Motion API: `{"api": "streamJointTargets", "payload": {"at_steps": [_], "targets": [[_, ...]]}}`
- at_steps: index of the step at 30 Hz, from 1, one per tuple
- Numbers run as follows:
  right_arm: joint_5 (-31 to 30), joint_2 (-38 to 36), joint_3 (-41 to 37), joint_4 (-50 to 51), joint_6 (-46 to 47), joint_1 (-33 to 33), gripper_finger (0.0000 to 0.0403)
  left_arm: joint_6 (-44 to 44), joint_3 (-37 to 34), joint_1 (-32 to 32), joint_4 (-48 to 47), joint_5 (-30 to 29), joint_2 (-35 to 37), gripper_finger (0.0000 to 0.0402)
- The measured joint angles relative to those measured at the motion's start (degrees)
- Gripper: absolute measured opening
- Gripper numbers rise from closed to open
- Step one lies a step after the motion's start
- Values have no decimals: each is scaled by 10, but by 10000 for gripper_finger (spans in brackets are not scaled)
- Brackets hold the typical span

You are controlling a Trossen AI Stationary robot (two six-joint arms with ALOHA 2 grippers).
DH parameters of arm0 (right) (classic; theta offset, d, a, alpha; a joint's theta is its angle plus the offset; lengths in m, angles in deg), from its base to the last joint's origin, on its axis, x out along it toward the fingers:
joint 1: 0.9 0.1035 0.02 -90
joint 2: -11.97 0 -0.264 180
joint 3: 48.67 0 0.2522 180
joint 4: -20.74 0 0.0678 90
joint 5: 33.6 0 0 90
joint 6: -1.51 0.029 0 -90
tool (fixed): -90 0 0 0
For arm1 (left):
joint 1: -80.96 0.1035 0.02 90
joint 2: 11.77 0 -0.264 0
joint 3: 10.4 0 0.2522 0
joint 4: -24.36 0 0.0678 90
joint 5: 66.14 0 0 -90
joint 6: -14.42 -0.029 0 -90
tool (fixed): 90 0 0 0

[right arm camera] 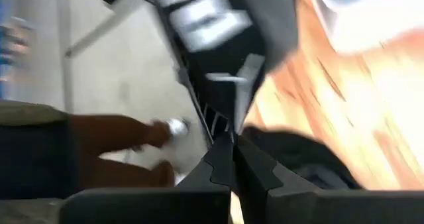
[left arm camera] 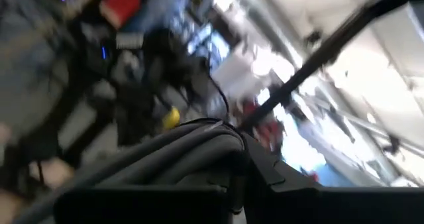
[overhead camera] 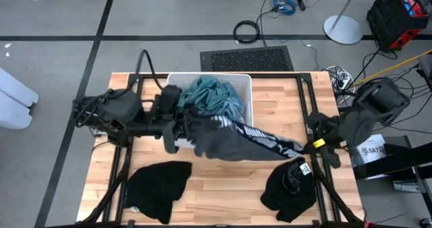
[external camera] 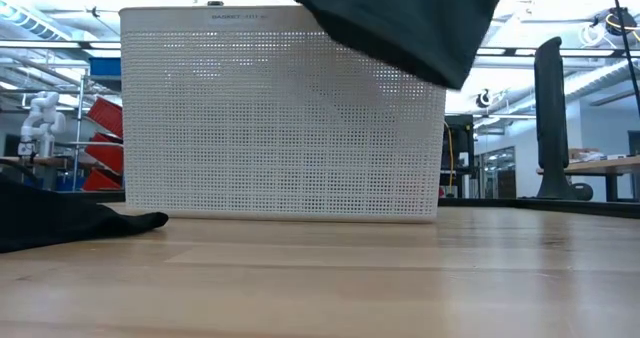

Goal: Sort clothes
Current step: Put the gray boxer into the white laundry bin

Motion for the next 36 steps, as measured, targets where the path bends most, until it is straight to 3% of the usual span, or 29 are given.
{"api": "streamJointTargets", "payload": {"at_steps": [3,11,18,25,36], "targets": [[2,18,2,25,26,19,0,40,0,-6,-60,52,1,18],[-40,78,1,26,-10,27,0,140,0,-33,-202,160,-23,18],[-114,143,1,12,-155,26,0,156,0,-31,-203,239,-76,18],[-126,166,1,-133,-280,4,0,172,0,4,-202,251,-126,18],[-156,165,1,-223,-297,-16,0,173,0,24,-111,290,-163,18]]}}
